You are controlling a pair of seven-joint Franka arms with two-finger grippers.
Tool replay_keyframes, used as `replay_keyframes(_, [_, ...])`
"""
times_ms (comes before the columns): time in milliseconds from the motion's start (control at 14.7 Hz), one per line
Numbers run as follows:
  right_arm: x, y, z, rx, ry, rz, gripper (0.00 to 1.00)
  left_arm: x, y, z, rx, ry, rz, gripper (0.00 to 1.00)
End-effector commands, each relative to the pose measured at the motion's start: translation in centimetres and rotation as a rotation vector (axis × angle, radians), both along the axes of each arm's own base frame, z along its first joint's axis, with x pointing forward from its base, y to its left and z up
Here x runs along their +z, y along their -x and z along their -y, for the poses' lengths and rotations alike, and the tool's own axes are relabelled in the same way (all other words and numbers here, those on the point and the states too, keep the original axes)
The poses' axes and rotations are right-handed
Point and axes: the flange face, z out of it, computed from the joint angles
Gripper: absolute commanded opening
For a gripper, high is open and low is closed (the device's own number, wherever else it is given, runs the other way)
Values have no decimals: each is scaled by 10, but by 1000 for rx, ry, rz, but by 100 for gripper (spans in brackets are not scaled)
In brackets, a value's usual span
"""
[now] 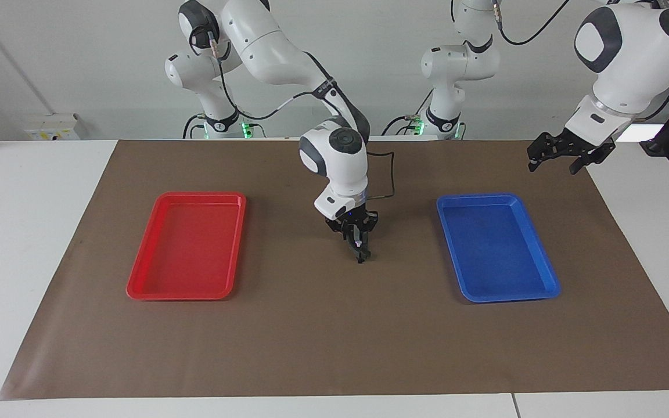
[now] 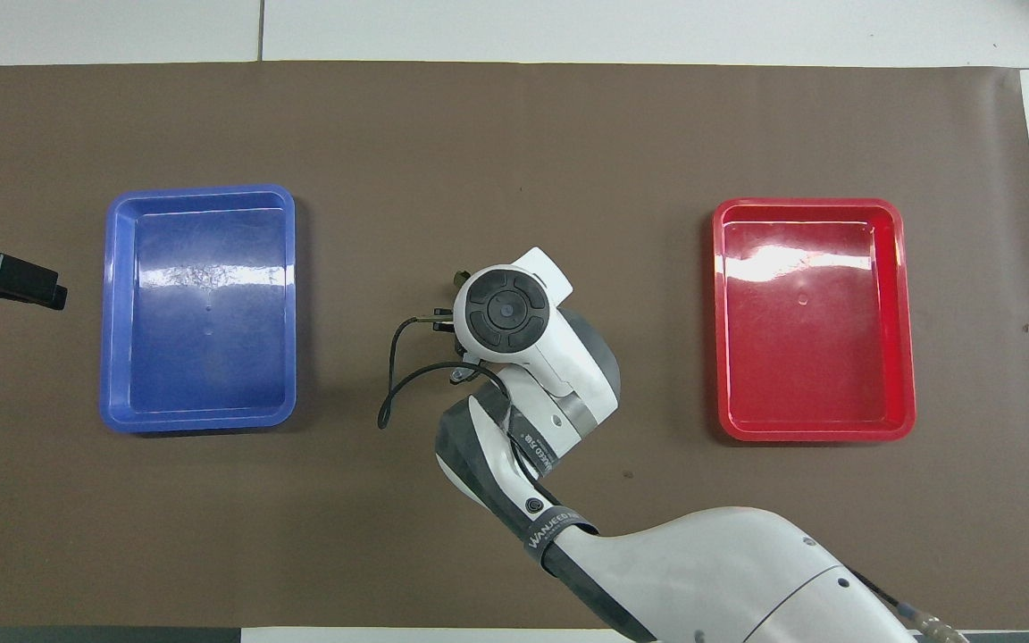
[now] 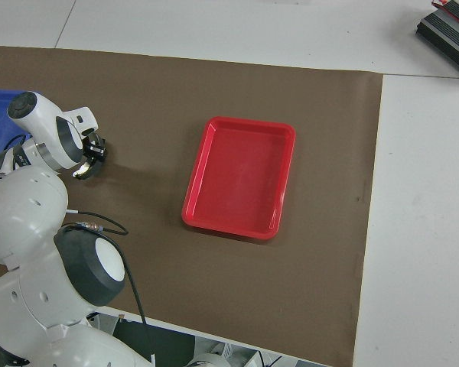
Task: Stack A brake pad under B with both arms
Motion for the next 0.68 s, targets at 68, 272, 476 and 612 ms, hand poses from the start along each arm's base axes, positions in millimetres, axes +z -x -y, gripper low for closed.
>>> replay_keyframes(68, [-1, 2, 3, -9, -19, 20, 6, 1, 0, -2, -8, 2, -4, 100])
replay_keyframes(272, [-2, 3, 4, -10, -19, 19, 13, 1, 0, -2, -8, 2, -4, 100])
replay_keyframes(476, [-4, 4, 4, -11, -19, 17, 32, 1, 0, -2, -8, 2, -4, 100])
replay_keyframes(612, [-7, 6, 5, -13, -30, 28, 49, 1, 0, -2, -8, 2, -4, 100])
